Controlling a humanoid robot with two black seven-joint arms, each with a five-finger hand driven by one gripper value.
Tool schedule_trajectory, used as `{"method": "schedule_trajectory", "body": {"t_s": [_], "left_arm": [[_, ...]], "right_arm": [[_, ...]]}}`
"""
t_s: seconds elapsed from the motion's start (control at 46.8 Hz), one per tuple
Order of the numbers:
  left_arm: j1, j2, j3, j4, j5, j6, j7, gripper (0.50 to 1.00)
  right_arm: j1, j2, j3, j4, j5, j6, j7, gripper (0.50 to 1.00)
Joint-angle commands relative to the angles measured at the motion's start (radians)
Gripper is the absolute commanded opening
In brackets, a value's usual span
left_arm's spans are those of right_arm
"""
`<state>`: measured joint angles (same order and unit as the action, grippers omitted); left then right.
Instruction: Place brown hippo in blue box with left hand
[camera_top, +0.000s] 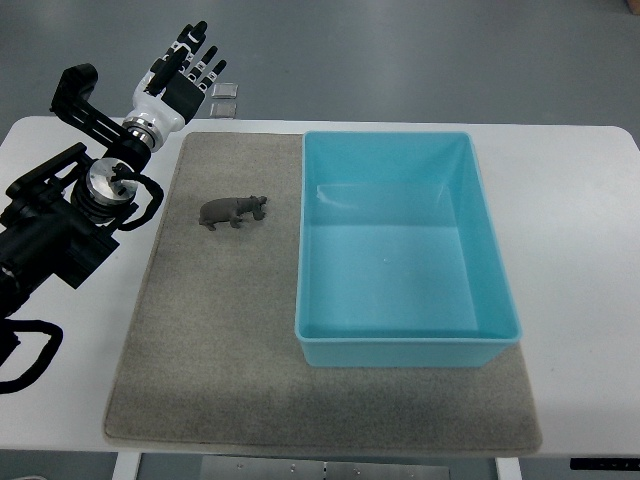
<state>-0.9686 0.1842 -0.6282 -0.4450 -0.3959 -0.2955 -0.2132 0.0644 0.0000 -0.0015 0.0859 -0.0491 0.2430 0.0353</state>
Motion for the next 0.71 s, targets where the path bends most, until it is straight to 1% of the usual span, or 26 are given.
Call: {"method": "schedule_trajectory", "body": {"t_s": [0.0, 0.684], "left_arm": [[-0.001, 0.000, 0.005, -0.001, 0.000, 0.007, 0.000, 0.996], [-0.001, 0.004, 0.008, -0.003, -0.001, 0.012, 0.002, 0.996]], "right_arm": [[0.000, 0.000, 0.000, 0.000, 0.000, 0.001, 0.000, 0.936], [0.000, 0.000, 0.000, 0.000, 0.000, 0.001, 0.000, 0.936]]}}
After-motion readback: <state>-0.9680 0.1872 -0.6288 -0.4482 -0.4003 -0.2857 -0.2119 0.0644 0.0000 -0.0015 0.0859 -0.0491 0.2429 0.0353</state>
